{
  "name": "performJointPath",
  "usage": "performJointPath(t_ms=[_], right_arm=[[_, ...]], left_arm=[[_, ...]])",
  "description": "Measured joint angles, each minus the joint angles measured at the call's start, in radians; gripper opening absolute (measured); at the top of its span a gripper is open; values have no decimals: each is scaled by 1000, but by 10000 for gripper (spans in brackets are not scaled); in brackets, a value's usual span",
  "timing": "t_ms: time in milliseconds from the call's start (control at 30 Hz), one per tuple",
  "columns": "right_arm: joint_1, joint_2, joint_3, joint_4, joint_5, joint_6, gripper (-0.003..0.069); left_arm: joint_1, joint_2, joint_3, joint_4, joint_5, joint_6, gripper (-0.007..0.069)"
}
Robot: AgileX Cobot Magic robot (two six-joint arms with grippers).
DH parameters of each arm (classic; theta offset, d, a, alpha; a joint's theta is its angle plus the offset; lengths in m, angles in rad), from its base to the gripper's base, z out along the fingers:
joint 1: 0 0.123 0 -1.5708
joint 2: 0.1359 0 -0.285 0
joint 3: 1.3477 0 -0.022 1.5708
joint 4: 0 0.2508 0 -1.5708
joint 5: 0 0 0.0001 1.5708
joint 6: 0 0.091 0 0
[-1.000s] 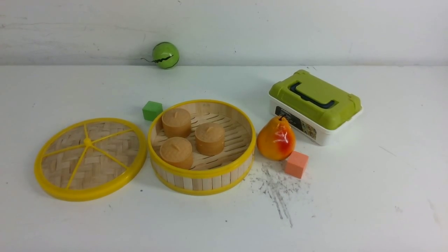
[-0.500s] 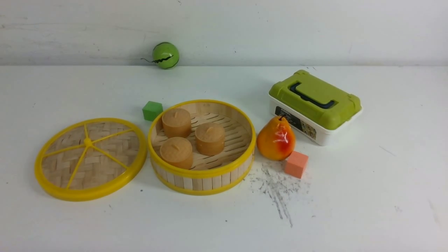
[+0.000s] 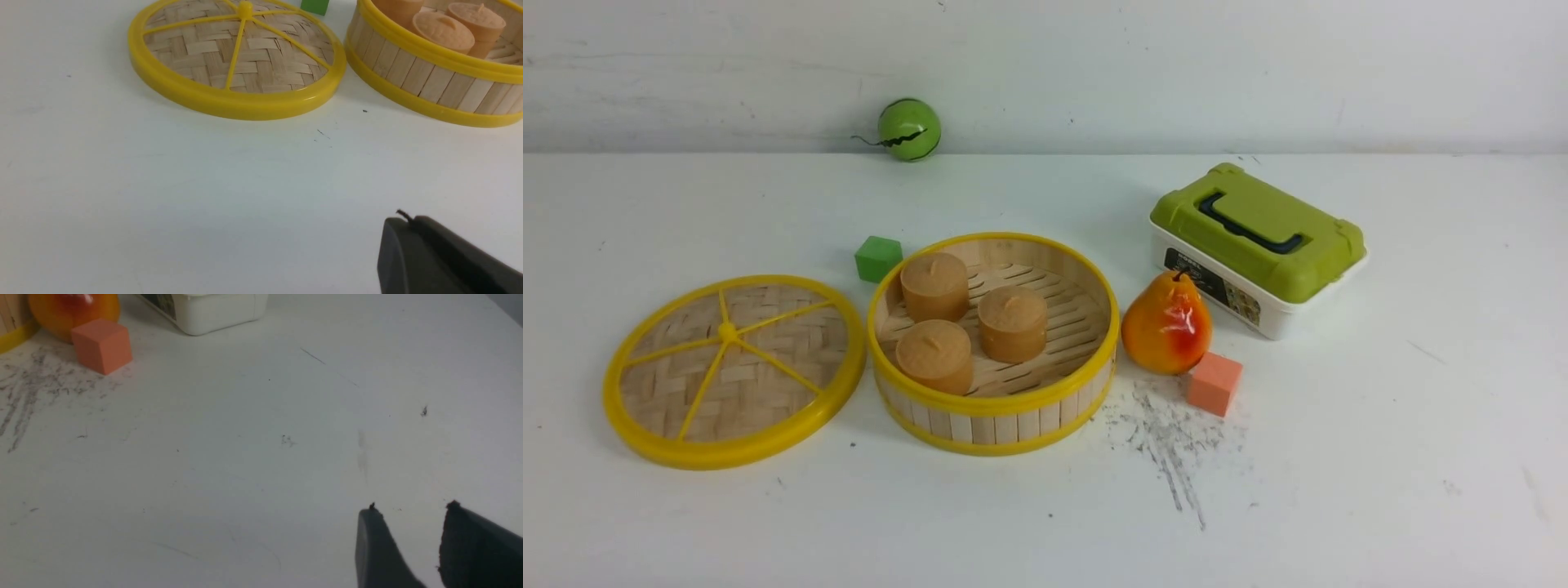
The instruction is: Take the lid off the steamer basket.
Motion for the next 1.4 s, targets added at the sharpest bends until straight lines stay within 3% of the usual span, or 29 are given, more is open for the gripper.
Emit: performJointPath(t_ms=[1400], right_arm=[[0, 0, 0, 0, 0, 0, 239]], left_arm=[[0, 0, 0, -1, 0, 0, 1]])
